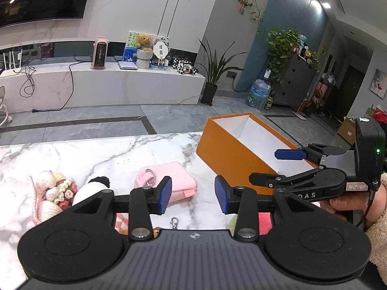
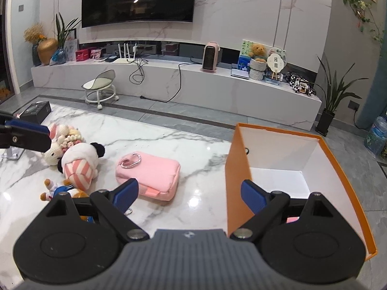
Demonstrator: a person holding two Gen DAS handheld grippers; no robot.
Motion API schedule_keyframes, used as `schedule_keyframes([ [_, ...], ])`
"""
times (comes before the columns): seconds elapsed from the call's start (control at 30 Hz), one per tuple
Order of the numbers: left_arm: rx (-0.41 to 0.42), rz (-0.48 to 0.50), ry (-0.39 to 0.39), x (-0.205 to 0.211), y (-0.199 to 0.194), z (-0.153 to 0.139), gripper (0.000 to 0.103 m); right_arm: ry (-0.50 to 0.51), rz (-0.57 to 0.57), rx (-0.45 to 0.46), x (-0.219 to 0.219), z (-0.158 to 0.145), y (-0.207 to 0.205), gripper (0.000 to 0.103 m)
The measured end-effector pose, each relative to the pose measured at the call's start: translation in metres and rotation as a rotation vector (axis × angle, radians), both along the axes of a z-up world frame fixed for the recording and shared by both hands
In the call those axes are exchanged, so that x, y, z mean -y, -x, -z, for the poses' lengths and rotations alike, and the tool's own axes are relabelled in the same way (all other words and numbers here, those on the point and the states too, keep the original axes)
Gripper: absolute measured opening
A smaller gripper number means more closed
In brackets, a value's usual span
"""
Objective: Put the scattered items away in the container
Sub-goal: 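Move the left tool to the red panda plush while the right tool reaches the pink pom-pom, then grasp the red panda plush with the left tool while the right tool grasps the pink pom-pom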
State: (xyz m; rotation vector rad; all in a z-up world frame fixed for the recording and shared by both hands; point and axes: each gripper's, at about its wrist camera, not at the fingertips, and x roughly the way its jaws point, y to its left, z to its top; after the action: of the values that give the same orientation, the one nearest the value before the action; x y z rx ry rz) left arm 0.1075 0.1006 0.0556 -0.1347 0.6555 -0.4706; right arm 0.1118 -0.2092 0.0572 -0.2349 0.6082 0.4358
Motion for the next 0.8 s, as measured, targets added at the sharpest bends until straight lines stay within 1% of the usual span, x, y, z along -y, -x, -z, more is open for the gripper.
schedule_keyframes([
  [0.2, -0.013, -0.015, -0.007, -0.004, -0.001, 0.005, 0.047, 0.005, -0.015, -0.008, -0.004, 0.003, 0.000, 0.093],
  [0.23, -0.013, -0.015, -0.008, -0.004, -0.001, 0.005, 0.048, 0.007, -0.018, -0.011, -0.005, 0.004, 0.000, 0.093],
  [0.27, -0.013, -0.016, -0.010, -0.003, 0.000, 0.005, 0.053, 0.008, -0.020, -0.014, -0.005, 0.004, 0.000, 0.093],
  [0.3, -0.013, -0.015, -0.010, -0.003, 0.000, 0.005, 0.055, 0.010, -0.023, -0.017, -0.005, 0.005, 0.000, 0.093],
  [0.5, -0.025, -0.013, -0.020, -0.004, -0.001, 0.007, 0.056, 0.024, -0.050, -0.042, -0.008, 0.008, 0.003, 0.093],
  [0.8, -0.065, -0.038, -0.037, -0.015, -0.008, 0.021, 0.056, 0.065, -0.109, -0.087, -0.016, 0.019, 0.009, 0.094],
])
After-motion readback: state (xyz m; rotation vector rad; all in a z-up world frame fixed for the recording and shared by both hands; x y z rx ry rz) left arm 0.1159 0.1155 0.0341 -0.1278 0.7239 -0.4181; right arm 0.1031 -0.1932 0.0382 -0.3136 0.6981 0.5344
